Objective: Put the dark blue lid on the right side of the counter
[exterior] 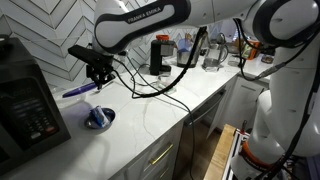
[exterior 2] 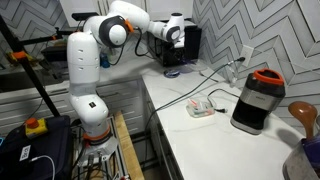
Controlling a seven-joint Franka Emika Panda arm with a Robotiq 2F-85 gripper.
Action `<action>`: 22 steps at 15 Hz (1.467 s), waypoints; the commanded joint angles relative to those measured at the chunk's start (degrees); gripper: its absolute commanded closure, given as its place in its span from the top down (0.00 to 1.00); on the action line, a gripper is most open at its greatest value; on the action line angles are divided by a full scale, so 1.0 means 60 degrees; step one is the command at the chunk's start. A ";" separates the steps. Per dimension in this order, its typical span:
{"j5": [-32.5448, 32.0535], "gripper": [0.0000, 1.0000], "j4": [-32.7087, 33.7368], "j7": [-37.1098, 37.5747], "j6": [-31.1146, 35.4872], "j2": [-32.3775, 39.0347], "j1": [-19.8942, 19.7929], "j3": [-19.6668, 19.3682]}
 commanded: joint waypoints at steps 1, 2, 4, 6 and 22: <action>-0.0131 0.05 -0.0060 0.0121 -0.0016 -0.0060 -0.0369 0.0403; 0.0065 0.01 0.0229 -0.0223 0.0049 0.0279 -0.0432 0.0477; -0.0105 0.01 -0.0095 -0.0476 -0.0440 -0.0064 -0.0522 0.0570; -0.0125 0.01 -0.0719 -0.1051 -0.0722 -0.0551 -0.0616 0.0725; -0.1526 0.05 -0.5385 0.2592 -0.0848 -0.5244 -0.1270 0.2150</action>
